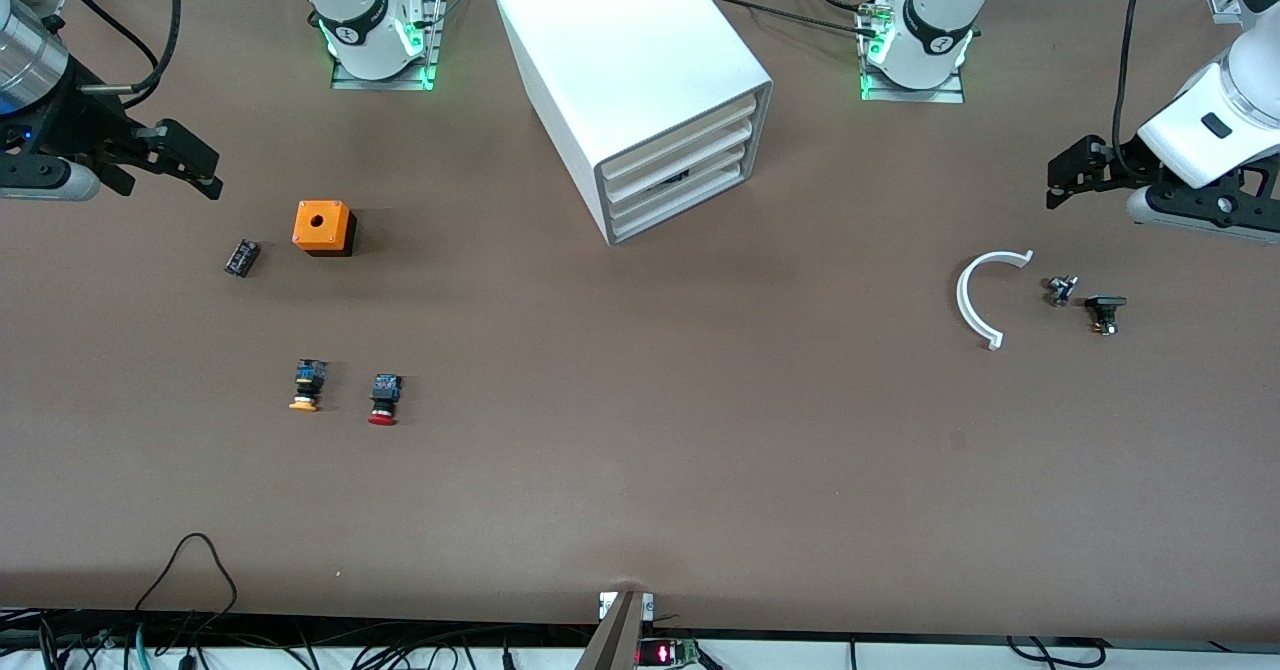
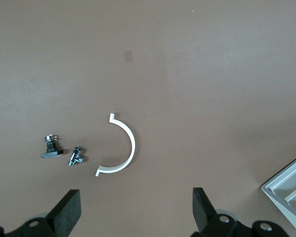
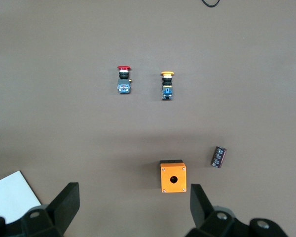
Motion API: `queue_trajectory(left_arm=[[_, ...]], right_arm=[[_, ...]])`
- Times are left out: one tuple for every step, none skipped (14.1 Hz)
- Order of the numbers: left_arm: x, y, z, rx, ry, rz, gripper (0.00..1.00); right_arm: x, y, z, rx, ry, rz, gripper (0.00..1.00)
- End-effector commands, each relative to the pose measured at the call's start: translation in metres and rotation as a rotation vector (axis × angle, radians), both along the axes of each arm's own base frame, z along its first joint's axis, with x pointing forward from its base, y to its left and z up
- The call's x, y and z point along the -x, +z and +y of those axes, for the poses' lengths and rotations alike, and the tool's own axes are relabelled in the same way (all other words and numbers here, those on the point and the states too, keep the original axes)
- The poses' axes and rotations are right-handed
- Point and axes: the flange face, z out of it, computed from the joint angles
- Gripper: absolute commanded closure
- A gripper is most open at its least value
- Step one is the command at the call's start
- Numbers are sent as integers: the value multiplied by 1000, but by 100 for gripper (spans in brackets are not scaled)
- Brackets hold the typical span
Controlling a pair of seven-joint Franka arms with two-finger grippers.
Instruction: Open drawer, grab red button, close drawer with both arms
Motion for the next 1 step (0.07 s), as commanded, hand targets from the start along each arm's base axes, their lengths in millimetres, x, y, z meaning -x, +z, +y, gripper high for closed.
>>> queue_trajectory(left_arm=[[3,6,-1,-20,-15,1,0]], right_arm=[[2,9,-2,12,20,-17,1]])
